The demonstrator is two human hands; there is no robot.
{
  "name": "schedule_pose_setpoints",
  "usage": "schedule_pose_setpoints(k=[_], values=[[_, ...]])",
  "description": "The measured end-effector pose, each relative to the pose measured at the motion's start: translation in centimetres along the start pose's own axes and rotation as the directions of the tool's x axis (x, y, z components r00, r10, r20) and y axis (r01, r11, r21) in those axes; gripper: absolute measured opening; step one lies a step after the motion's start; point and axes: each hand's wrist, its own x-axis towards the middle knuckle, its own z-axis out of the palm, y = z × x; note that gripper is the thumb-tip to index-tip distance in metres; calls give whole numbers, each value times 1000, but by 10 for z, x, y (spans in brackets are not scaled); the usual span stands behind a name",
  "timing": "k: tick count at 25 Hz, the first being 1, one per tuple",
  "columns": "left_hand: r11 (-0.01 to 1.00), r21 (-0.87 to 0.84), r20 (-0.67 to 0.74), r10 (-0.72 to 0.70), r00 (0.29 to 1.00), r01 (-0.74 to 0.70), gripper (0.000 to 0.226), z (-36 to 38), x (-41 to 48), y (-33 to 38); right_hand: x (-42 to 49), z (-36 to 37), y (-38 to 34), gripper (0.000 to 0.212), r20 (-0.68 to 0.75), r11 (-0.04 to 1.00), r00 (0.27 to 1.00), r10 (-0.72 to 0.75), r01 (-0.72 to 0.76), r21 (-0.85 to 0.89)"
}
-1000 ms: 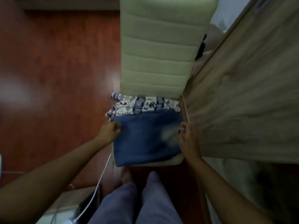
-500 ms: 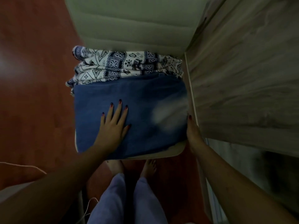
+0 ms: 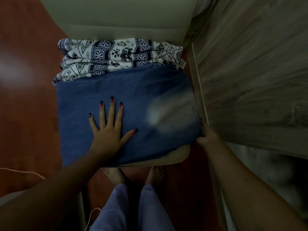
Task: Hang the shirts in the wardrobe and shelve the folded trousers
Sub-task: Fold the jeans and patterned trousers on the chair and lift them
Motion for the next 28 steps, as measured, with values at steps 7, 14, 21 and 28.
schedule_pose_setpoints(k=[7,14,21,28], values=[[996,-83,147,-9,989,22,90,-17,4,-3,-59,-4,-4,27,-50,906,913,-404,407,116],[204,-893,391,-89,916,401,50,-118,4,-35,-162,60,22,65,177,329,418,-891,863,-384],[-403,-796,471,54,880,451,95,-149,-18,-103,-143,117,111,60,842,-304,382,-380,808,-504],[-65,-867,497,-176,850,493,42,-105,-34,-132,-113,109,146,65,903,-668,420,-88,648,-366]])
